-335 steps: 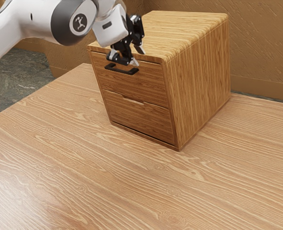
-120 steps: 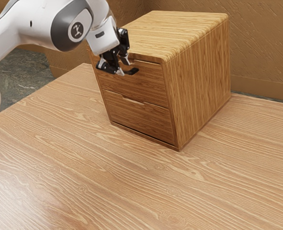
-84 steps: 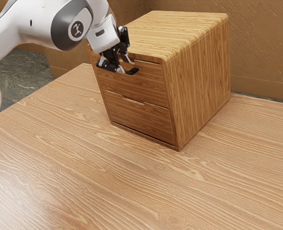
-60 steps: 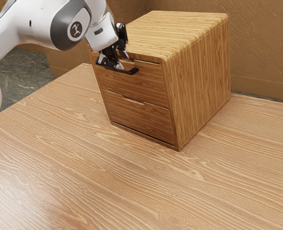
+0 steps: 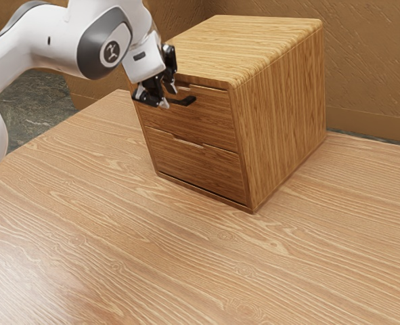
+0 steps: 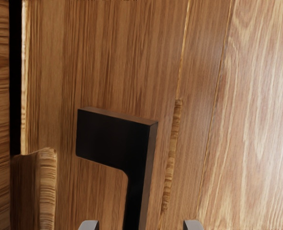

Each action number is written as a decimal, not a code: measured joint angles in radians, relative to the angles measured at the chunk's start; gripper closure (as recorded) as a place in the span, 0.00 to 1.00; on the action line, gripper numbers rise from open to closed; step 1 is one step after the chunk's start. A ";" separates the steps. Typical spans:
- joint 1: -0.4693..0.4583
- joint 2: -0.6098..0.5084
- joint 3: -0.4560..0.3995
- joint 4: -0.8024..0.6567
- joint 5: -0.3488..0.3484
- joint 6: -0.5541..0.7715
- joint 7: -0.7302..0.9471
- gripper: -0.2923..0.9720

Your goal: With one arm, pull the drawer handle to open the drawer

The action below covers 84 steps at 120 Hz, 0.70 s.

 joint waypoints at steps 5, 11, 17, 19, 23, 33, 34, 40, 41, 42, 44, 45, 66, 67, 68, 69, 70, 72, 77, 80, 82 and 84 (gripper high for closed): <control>-0.002 0.001 -0.001 -0.001 0.004 -0.004 0.006 0.64; -0.010 0.001 -0.002 -0.007 0.008 -0.007 0.013 0.64; -0.019 0.005 -0.003 -0.010 0.010 -0.010 0.019 0.64; -0.020 0.006 -0.003 -0.011 0.011 -0.010 0.021 0.64; -0.020 0.007 -0.003 -0.012 0.012 -0.011 0.025 0.63; -0.019 0.006 -0.003 -0.013 0.013 -0.013 0.033 0.64; -0.018 0.006 -0.003 -0.013 0.013 -0.013 0.033 0.64; -0.015 0.006 -0.002 -0.014 0.013 -0.014 0.037 0.64; -0.014 0.006 -0.002 -0.015 0.013 -0.015 0.038 0.64; -0.014 0.006 -0.002 -0.015 0.013 -0.015 0.039 0.64; -0.013 0.006 -0.001 -0.016 0.013 -0.015 0.040 0.63; -0.013 0.005 -0.001 -0.017 0.013 -0.015 0.041 0.63; -0.010 0.000 0.007 -0.034 0.012 -0.017 0.051 0.62; -0.010 -0.001 0.008 -0.035 0.013 -0.017 0.051 0.62; -0.010 -0.001 0.009 -0.036 0.013 -0.017 0.052 0.62; -0.011 -0.002 0.011 -0.037 0.013 -0.018 0.052 0.62; -0.011 -0.002 0.011 -0.037 0.012 -0.018 0.053 0.62; -0.011 -0.003 0.013 -0.039 0.012 -0.018 0.053 0.62; -0.011 -0.006 0.016 -0.041 0.012 -0.019 0.055 0.63; -0.011 -0.007 0.017 -0.042 0.012 -0.019 0.056 0.63; -0.011 -0.008 0.018 -0.042 0.012 -0.020 0.057 0.64; -0.011 -0.008 0.018 -0.042 0.012 -0.021 0.058 0.64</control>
